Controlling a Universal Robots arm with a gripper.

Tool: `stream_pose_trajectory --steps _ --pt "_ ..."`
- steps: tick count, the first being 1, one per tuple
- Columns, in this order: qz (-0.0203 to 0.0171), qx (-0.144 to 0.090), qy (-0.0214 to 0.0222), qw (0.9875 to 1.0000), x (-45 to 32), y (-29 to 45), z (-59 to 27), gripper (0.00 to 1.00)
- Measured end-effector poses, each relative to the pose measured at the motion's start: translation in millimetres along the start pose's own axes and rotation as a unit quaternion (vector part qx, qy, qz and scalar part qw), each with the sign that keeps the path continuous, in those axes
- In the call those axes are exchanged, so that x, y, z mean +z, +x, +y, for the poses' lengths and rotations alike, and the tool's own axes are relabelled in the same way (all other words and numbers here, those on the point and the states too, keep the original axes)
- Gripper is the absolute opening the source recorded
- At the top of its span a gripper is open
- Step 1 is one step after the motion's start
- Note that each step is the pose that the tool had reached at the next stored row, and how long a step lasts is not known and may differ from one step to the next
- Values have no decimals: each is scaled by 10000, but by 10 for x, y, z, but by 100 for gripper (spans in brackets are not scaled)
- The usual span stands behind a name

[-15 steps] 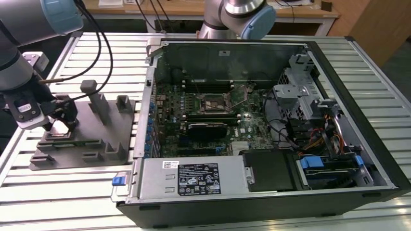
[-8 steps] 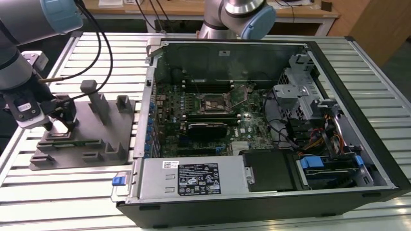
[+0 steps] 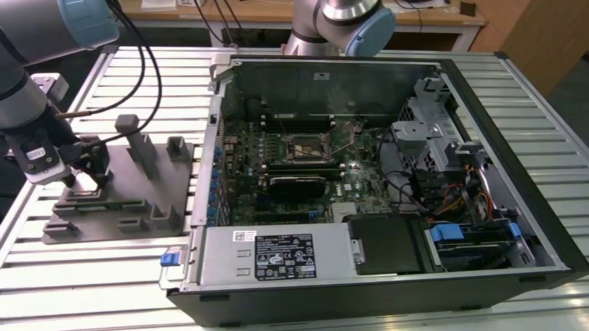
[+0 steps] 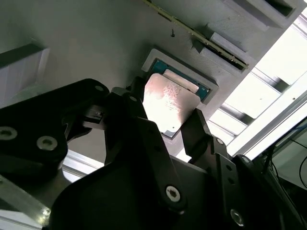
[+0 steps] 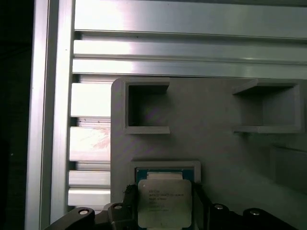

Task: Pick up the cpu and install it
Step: 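Pick up the cpu and move it towards the insertion slot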

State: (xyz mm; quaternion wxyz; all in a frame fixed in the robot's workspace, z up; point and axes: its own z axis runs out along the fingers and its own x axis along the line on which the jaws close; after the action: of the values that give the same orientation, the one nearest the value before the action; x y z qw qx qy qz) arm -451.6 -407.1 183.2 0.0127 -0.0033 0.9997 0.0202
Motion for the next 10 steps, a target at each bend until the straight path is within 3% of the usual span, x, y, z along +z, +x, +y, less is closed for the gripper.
stream_pose_trajectory --steps 1,2,10 --pt "0 0 0 10000 0 0 0 56" --pt "0 0 0 10000 0 0 0 62" --pt "0 0 0 10000 -6 0 0 62"
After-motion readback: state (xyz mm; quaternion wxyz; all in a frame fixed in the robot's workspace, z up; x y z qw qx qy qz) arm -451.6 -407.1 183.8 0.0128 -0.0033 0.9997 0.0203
